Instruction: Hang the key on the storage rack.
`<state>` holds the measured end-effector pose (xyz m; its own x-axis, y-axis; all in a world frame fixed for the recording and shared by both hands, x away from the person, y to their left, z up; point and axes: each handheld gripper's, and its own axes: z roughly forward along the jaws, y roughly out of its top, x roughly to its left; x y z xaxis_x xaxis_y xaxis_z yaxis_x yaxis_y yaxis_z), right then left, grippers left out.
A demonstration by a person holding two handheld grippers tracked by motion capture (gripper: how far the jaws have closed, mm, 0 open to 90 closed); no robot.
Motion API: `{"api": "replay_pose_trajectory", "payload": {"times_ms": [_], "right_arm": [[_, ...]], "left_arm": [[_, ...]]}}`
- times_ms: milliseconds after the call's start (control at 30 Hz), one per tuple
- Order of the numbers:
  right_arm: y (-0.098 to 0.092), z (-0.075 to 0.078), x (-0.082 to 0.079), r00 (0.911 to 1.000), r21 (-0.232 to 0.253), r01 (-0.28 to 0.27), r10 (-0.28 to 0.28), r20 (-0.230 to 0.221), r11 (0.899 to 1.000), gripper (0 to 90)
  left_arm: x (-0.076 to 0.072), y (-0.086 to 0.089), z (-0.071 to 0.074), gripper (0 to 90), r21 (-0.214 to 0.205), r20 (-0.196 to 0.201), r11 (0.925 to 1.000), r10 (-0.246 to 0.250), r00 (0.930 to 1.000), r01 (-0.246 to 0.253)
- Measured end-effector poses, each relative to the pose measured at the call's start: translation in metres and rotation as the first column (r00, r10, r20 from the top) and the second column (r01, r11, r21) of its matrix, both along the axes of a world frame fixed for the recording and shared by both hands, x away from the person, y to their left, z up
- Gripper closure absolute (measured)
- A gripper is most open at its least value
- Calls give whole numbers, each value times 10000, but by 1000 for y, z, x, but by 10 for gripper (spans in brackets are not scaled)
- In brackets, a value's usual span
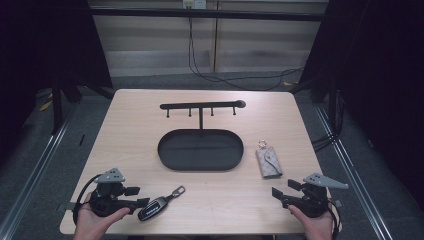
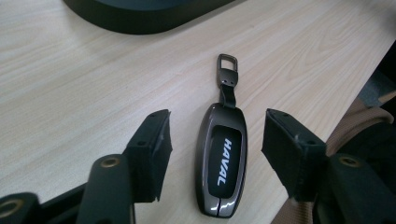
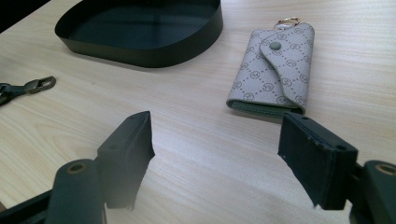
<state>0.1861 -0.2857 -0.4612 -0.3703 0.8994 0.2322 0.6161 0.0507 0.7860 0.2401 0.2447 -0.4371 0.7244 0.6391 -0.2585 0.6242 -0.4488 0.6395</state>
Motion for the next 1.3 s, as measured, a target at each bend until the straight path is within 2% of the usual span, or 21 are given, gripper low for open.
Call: {"api": "replay_pose_trajectory", "payload": {"times_ms": [67, 100, 200, 367, 433, 533, 567, 667, 733, 800, 833, 867, 900, 933, 1000, 1033, 1100, 1167, 1233, 1267, 1300], "right_arm": [[0, 0, 0, 10000, -6, -13, 13, -2, 10000, 256], [0, 0, 0, 10000, -17, -8, 7, -20, 10000, 253], [0, 0, 1, 10000, 53, -17, 17, -44, 10000, 243], [0, -1, 1, 9999, 87, -87, 88, -89, 9999, 233], [0, -1, 1, 9999, 94, -106, 107, -84, 9999, 231], [1, -1, 1, 9998, 37, -169, 169, -126, 9999, 231], [1, -1, 2, 9998, 41, -160, 161, -123, 9999, 231], [0, -1, 1, 9998, 68, -160, 160, -120, 9998, 231], [1, -1, 2, 9997, 62, -195, 196, -117, 9998, 231], [1, -1, 2, 9997, 70, -219, 220, -114, 9997, 232], [1, -2, 3, 9996, 87, -245, 246, -138, 9997, 231], [1, -2, 3, 9996, 87, -245, 246, -138, 9997, 231], [1, -2, 3, 9996, 100, -236, 238, -130, 9997, 231], [0, -1, 2, 9996, 121, -236, 237, -121, 9996, 231], [0, -2, 2, 9996, 137, -254, 256, -121, 9996, 231], [1, -1, 2, 9995, 113, -287, 288, -128, 9995, 231], [1, -1, 2, 9995, 101, -296, 297, -143, 9995, 231], [0, -1, 2, 9996, 123, -238, 240, -121, 9996, 229], [0, -2, 2, 9996, 144, -230, 232, -135, 9996, 229], [0, -1, 2, 9997, 171, -214, 216, -116, 9996, 228], [0, -1, 2, 9997, 171, -214, 216, -116, 9996, 228]], "left_arm": [[1, -3, 2, 455, 167, -75, 9998, -80, 9999, 82], [3, -7, 5, 454, 170, 71, 9993, -344, 9994, 343], [4, -9, 8, 454, 82, 205, 9996, -274, 9994, 273], [8, -19, 14, 488, 186, 161, 9979, -617, 9980, 614], [8, -24, 16, 519, 445, 432, 9970, -660, 9969, 641], [13, -30, 18, 520, 652, 20, 9935, -938, 9956, 935], [15, -35, 19, 523, 1038, -84, 9875, -1186, 9929, 1188], [18, -38, 21, 541, 1178, -77, 9841, -1332, 9911, 1331], [23, -41, 25, 603, 1235, -24, 9809, -1514, 9885, 1505], [25, -42, 26, 603, 1144, -102, 9822, -1487, 9888, 1488], [28, -46, 25, 607, 1212, -293, 9802, -1541, 9876, 1565], [28, -46, 25, 608, 1212, -293, 9802, -1541, 9876, 1565], [29, -50, 24, 608, 1330, -374, 9782, -1562, 9870, 1598], [32, -55, 23, 608, 1513, -648, 9724, -1698, 9834, 1778], [32, -58, 23, 608, 1522, -537, 9729, -1678, 9844, 1741], [32, -60, 24, 612, 1632, -400, 9748, -1473, 9883, 1518], [35, -63, 25, 617, 1754, -422, 9728, -1463, 9883, 1515], [37, -68, 25, 621, 1940, -498, 9698, -1408, 9888, 1478], [41, -72, 25, 623, 2120, -685, 9645, -1463, 9869, 1576], [46, -76, 25, 623, 2215, -922, 9600, -1540, 9838, 1711], [46, -76, 25, 622, 2215, -922, 9600, -1540, 9838, 1711]]}}
